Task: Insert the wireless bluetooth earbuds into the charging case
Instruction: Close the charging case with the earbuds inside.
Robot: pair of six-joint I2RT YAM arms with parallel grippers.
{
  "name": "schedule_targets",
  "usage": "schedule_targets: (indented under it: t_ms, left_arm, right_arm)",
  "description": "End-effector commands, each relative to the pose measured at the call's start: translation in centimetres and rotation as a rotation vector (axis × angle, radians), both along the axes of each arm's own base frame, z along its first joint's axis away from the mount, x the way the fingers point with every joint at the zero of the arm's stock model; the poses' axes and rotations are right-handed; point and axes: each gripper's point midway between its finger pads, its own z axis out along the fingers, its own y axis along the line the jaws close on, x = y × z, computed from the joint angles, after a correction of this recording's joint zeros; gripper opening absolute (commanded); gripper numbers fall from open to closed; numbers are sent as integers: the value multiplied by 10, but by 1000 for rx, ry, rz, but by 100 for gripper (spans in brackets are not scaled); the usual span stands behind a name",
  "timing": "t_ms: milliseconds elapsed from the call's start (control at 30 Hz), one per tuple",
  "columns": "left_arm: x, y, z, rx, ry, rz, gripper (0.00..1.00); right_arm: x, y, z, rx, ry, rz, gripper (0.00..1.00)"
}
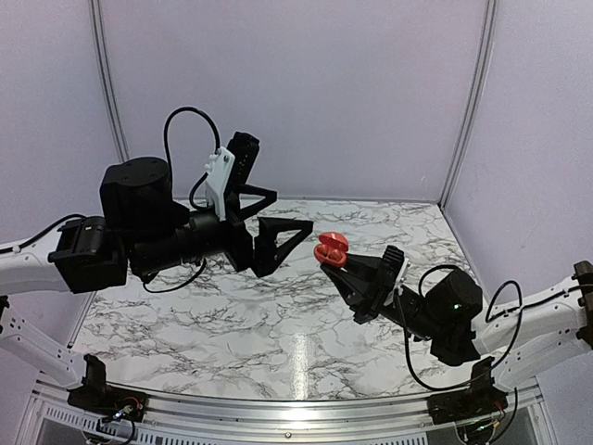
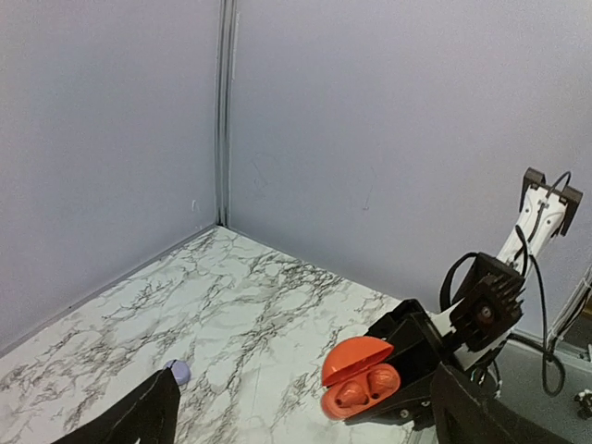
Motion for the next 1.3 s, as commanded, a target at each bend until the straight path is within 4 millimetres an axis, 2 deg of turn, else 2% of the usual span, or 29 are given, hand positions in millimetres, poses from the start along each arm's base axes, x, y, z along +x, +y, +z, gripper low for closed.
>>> schedule_targets:
  t_ms: [0,133,267,400,500,733,1100,1267]
  left_arm:
    - [-3,12,-18,78,31,-27,99]
    - [-35,14,-21,120,-19,-244,99]
    - [-53,16,-38,186,-100,-352,99]
    - [-61,6,-59,252,-136,-425,99]
    - [-63,-1,-67,285,-173,-446,98]
    - [-66,-14,-73,328,-237,-467,94]
    - [-96,-17,-75,350,-310,-545,83]
    - [-106,-22,-83,393,-346,-564,78]
  right_arm:
    - [-25,10,2,-27,33,179,0]
    - [-32,16,-2,-79,95,285,0]
    - [-35,15,-3,-103,170,381,0]
    - [-41,21,-1,-128,211,465,0]
    - [-46,26,-1,-147,222,513,0]
    - [-49,32,-2,-152,262,564,0]
    - [-34,33,-1,-122,356,539,0]
    - [-29,33,-1,-103,389,539,0]
